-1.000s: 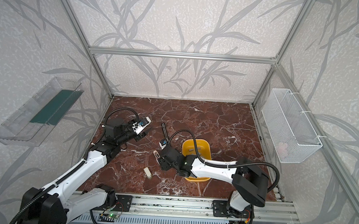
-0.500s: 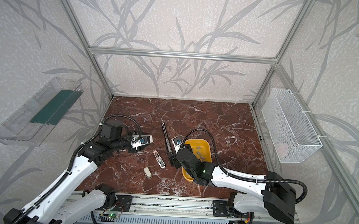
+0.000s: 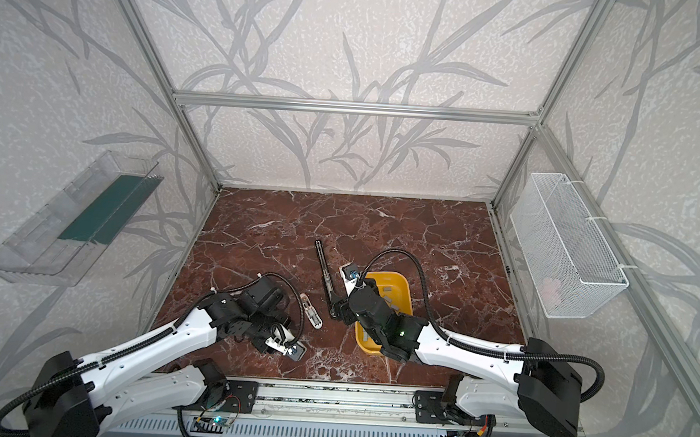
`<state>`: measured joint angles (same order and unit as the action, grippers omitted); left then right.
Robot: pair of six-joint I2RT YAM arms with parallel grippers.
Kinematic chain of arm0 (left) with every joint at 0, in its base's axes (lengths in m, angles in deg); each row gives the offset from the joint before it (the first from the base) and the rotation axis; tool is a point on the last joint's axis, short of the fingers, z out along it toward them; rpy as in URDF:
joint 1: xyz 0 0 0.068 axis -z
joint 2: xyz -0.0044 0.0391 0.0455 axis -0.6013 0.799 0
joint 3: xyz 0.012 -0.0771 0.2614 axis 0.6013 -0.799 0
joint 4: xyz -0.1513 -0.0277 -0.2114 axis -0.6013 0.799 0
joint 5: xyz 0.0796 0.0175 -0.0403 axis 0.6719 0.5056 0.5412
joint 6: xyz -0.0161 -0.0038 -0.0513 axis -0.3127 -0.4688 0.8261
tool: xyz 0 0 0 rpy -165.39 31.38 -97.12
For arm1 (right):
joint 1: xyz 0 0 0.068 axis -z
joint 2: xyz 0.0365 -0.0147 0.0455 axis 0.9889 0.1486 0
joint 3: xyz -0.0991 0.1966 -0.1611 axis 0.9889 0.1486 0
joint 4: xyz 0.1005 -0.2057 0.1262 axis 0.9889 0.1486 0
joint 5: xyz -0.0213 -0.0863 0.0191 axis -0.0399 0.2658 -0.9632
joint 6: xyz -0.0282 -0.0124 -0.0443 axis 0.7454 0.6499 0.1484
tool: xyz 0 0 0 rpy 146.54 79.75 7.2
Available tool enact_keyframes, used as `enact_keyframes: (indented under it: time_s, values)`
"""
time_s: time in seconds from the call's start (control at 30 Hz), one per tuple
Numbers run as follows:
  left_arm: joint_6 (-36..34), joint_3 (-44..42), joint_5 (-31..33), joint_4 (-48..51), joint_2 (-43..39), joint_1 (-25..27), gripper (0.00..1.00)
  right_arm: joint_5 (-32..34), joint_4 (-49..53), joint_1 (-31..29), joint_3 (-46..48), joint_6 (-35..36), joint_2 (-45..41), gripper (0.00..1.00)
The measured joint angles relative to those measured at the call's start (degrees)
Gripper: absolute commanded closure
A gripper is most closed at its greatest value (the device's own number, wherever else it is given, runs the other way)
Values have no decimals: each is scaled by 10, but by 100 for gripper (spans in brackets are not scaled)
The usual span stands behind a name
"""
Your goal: Load the staples into the stapler
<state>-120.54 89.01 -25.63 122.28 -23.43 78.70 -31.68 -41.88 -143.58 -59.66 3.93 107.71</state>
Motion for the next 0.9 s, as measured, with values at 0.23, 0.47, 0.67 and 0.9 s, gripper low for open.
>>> enact_keyframes:
  time_s: [0.23,0.47,0.67,0.9]
  values:
    - [-11,-30,33,-1,-23,21,47,-9,0,0,0,-3,3,20]
    - [-11,-30,30,-24,-12,29,45,-18,1,0,-1,-6,20,20]
    - [-19,-30,30,-36,5,29,45,-28,10,0,-5,-12,37,20]
    - [-21,-22,31,-42,58,30,45,-29,13,0,-8,-14,40,20]
